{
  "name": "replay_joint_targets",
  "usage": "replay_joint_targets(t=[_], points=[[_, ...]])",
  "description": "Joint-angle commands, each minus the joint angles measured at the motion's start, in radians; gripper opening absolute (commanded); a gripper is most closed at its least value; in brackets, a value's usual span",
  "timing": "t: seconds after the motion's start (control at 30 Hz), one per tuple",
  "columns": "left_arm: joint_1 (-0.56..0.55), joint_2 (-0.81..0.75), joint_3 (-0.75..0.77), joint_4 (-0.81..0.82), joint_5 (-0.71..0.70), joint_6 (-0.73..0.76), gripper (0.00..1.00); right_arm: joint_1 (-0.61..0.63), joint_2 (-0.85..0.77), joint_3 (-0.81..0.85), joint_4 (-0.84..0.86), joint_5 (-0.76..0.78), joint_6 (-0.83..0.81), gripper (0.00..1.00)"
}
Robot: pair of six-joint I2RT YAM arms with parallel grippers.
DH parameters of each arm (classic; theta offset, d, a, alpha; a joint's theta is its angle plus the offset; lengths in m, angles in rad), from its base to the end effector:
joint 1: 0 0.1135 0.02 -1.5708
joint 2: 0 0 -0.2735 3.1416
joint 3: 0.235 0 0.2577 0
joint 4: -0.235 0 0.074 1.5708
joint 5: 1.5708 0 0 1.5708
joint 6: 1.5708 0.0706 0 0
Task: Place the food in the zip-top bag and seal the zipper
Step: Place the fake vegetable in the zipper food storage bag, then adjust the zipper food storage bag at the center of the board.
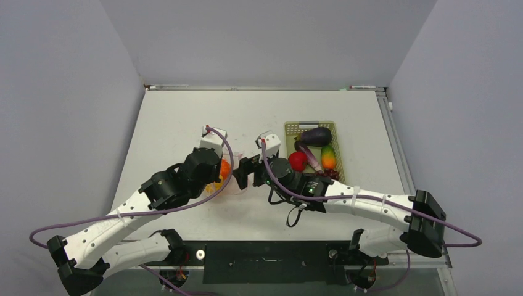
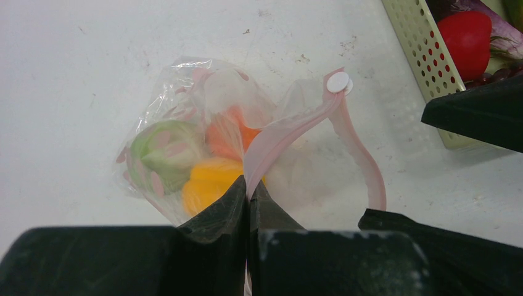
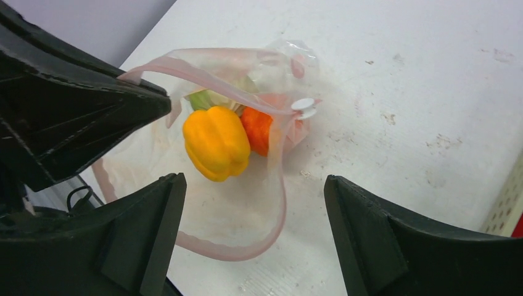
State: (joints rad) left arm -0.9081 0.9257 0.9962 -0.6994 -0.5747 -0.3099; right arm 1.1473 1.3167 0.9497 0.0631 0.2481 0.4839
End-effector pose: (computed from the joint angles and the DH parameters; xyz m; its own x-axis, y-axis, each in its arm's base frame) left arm 0.1589 -0.1412 0.3312 -0.4640 0.1785 -0.8677 0.2622 0.9633 0.0579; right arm 0.1566 0.3052 0.3017 -0.4752 0.0432 -0.8788 -0.6398 0.6686 0.3789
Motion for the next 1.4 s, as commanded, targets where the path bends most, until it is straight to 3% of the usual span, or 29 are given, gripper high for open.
replay_joint_targets(t=[0.0, 0.37, 0.8, 0.83, 1.1, 1.37], points=[[0.005, -0.004, 0.008, 0.026, -0.008, -0.003, 0.0, 0.009, -0.042, -0.032, -0.03, 0.125, 0.081, 0.84], [0.004, -0.004, 0.008, 0.026, -0.009, -0.005, 0.0, 0.007, 0.026, -0.053, -0.06, 0.137, 0.211, 0.76], [0.003, -0.007, 0.009, 0.024, -0.008, -0.005, 0.0, 0.005, 0.143, -0.032, -0.035, 0.098, 0.327, 0.56], [0.003, -0.007, 0.009, 0.024, -0.008, -0.005, 0.0, 0.004, 0.153, -0.028, -0.034, 0.093, 0.333, 0.54], [0.0, -0.013, 0.01, 0.021, -0.014, -0.003, 0.0, 0.003, 0.161, 0.002, -0.036, 0.086, 0.332, 0.08], [-0.028, -0.032, 0.023, -0.004, -0.034, -0.002, 0.0, 0.004, 0.122, 0.066, -0.093, 0.097, 0.264, 0.05]])
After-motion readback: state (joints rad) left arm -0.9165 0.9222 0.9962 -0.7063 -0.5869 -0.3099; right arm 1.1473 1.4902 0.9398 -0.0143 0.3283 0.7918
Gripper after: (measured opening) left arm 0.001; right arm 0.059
